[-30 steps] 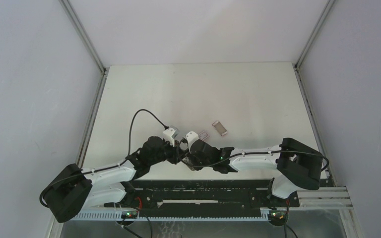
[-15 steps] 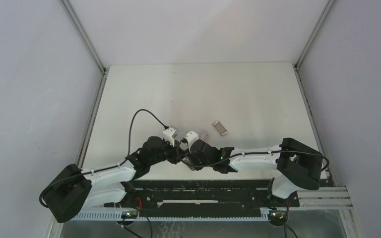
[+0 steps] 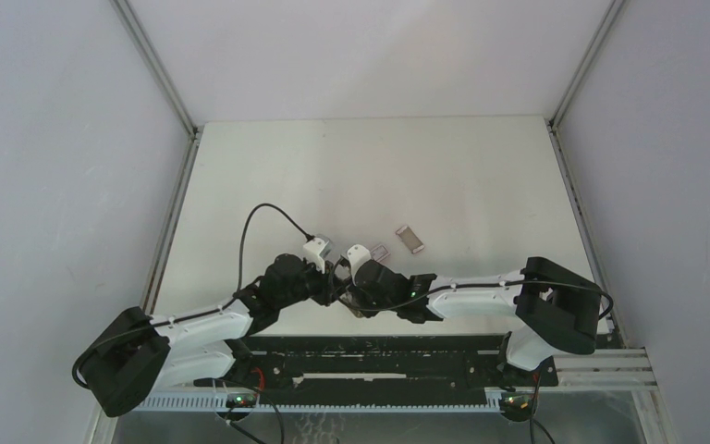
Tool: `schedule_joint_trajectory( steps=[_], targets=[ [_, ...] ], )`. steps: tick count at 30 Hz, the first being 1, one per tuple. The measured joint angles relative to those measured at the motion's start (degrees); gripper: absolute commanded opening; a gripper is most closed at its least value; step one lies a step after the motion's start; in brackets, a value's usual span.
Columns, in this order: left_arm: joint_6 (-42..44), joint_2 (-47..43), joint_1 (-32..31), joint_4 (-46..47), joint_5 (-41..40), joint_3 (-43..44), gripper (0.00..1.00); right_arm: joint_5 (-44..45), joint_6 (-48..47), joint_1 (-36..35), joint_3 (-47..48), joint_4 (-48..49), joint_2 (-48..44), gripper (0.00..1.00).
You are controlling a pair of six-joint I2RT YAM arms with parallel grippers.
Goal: Load the staples into the stapler
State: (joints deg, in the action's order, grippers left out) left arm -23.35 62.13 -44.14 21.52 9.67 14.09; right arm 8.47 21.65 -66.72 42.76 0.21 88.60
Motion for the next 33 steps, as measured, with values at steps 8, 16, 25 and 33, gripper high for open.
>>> schedule_joint_trajectory(
  steps=[8, 16, 25, 33],
  targets=[
    [0.02, -0.22, -0.09, 0.02, -0.02, 0.00, 0.00, -0.31, 0.04, 0.02, 0.00, 0.02, 0.00, 0.12],
    [0.00, -0.22, -0.11, 0.00, -0.02, 0.00, 0.00, -0.68, 0.48, 0.20, -0.13, 0.17, 0.13, 0.16],
    [0.02, -0.22, -0.11, 0.00, -0.02, 0.00, 0.00, -0.61, 1.25, 0.26, -0.28, 0.00, 0.11, 0.30],
    [0.00, -0.22, -0.22, -0.09, -0.63, 0.00, 0.00, -0.59, 1.31, 0.26, -0.42, -1.27, -3.04, 0.37]
  ],
)
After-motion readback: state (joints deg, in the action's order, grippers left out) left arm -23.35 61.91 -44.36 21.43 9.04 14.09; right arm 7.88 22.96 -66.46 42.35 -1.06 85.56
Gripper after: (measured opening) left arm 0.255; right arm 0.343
